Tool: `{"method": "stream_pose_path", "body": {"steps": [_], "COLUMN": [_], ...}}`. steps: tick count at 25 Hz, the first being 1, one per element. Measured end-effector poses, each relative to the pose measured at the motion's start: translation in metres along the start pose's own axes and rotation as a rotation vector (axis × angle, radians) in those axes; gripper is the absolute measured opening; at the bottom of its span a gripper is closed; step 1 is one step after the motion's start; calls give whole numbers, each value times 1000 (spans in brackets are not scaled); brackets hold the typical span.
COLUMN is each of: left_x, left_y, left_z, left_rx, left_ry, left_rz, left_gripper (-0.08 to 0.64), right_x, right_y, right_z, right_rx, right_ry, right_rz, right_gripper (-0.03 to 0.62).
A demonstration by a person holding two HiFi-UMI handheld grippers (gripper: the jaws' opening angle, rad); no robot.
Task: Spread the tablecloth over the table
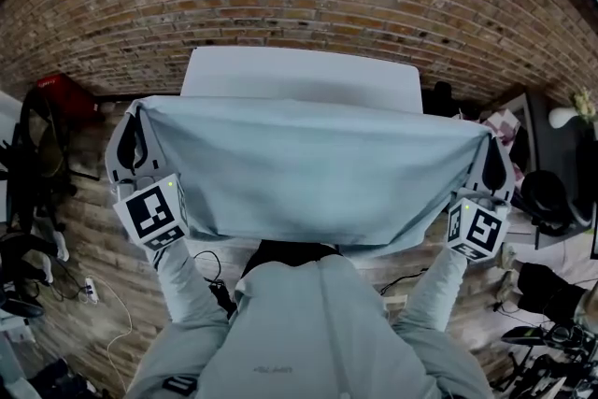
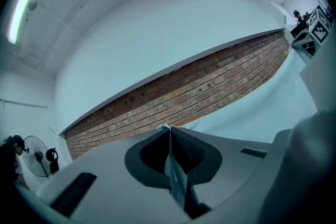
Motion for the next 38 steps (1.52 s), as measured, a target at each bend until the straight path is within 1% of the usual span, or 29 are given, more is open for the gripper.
{"method": "stream_pose_path", "body": {"steps": [3, 6, 11, 14, 16, 20, 23, 25, 28, 33, 38], "left_x": [0, -1, -3, -1, 0, 1, -1, -2, -2, 1, -8], "left_y": [-13, -24, -41, -53, -63, -89, -113, -130, -151, -186, -236], "left_z": [-1, -4, 0, 12, 22, 43, 60, 65, 62, 77, 91], "left_rx": [8, 18, -7, -44, -76, -158, -209, -219, -222, -290, -350], "left_ry": [-9, -16, -35, -26, -35, -76, -122, -140, -150, -160, -201], "left_rz": [-2, -2, -5, -5, -6, -19, -20, -23, -27, -6, -21], "left_gripper": [25, 26, 25, 26, 25, 26, 25, 25, 26, 26, 26], "right_x": [1, 4, 4, 0, -4, -9, -15, -16, -12, -14, -20], "right_y": [-14, -27, -44, -57, -68, -89, -106, -119, -139, -175, -219], "right_z": [6, 7, 11, 19, 25, 35, 45, 50, 58, 73, 81], "right_rx": [-1, -2, -4, -18, -30, -53, -76, -90, -103, -145, -163], "right_ry": [30, 39, 52, 70, 79, 90, 86, 96, 128, 157, 161], "right_rz": [8, 11, 1, -2, -9, -26, -41, -41, -31, -54, -67], "right_gripper": [21, 21, 21, 21, 21, 21, 21, 21, 21, 21, 21]}}
Point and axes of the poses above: the fingertips, and each gripper's own axes: y backward along the fingers, x to its left, z out of its top, the point moved 3 cm from there along y, backward along the fingers, and after that the axes turned 8 degrees about z, right-handed, at the moved point
